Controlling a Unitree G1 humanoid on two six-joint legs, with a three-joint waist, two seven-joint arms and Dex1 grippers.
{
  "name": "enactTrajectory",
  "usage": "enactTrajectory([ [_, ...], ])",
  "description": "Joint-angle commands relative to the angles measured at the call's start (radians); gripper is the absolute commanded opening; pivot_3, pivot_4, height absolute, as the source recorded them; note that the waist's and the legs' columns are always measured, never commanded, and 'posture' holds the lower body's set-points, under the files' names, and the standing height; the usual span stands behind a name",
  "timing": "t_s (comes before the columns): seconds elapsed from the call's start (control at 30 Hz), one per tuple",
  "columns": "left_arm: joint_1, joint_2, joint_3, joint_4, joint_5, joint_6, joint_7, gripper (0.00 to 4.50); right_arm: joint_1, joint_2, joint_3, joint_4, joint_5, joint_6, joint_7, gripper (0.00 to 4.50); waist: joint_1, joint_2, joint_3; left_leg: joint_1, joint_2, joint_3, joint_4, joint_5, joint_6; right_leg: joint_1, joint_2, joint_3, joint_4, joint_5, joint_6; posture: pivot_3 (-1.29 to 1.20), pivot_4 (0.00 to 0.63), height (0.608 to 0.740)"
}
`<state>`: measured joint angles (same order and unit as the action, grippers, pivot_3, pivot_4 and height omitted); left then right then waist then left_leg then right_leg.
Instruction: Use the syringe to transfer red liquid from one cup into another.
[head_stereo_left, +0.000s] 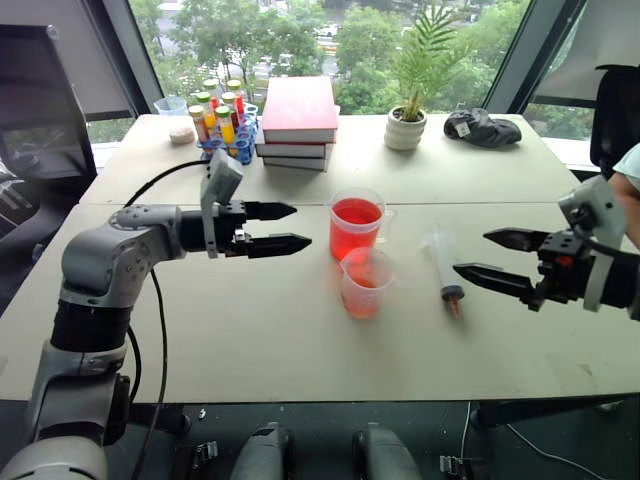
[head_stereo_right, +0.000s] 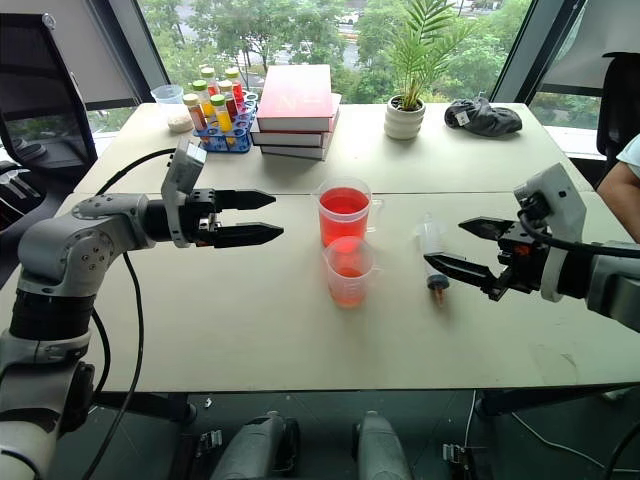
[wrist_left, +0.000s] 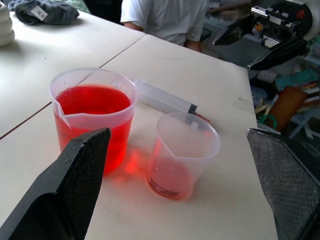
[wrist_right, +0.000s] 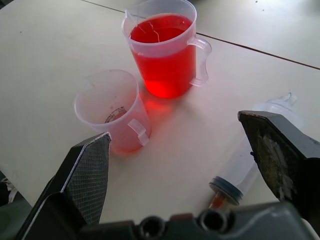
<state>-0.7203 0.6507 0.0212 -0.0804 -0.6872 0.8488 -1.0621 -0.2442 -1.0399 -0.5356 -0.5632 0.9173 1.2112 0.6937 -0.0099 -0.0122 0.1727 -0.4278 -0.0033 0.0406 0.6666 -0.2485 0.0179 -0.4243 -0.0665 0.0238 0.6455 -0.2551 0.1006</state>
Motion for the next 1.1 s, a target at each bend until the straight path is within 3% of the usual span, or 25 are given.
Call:
enactTrajectory([
  [0.03,-0.009,0.007,0.016,-0.019,-0.007,-0.013,-0.001,4.5,-0.003,-0.015,-0.003,-0.005,-0.004,-0.027,-0.009,4.47,0.0,0.0,0.0,0.0,0.0,0.0,0.0,0.0,0.0,0.0,0.0,0.0,0.0,0.0,0.0,0.0,0.15,0.74],
  [0.77,-0.01,-0.009,0.018,-0.011,-0.016,-0.025,0.005,4.5,-0.058,-0.036,0.086,0.062,-0.028,0.02,-0.097,4.47,0.0,0.0,0.0,0.0,0.0,0.0,0.0,0.0,0.0,0.0,0.0,0.0,0.0,0.0,0.0,0.0,0.15,0.74],
  [0.87,-0.012,-0.014,0.014,-0.008,-0.012,-0.03,0.006,4.5,-0.15,-0.024,0.155,0.13,-0.039,0.083,-0.15,4.47,-0.001,0.0,0.0,0.0,0.0,0.0,0.0,0.0,0.0,0.0,-0.001,0.0,0.0,0.0,-0.001,0.0,0.15,0.74],
  [1.1,-0.018,-0.026,0.0,0.005,0.007,-0.052,-0.005,4.5,-0.457,0.02,0.46,0.394,-0.201,0.226,-0.246,4.47,-0.003,0.0,0.0,0.0,0.0,0.0,-0.001,0.0,0.0,-0.002,-0.002,0.001,0.0,-0.001,-0.002,0.0,0.15,0.74],
])
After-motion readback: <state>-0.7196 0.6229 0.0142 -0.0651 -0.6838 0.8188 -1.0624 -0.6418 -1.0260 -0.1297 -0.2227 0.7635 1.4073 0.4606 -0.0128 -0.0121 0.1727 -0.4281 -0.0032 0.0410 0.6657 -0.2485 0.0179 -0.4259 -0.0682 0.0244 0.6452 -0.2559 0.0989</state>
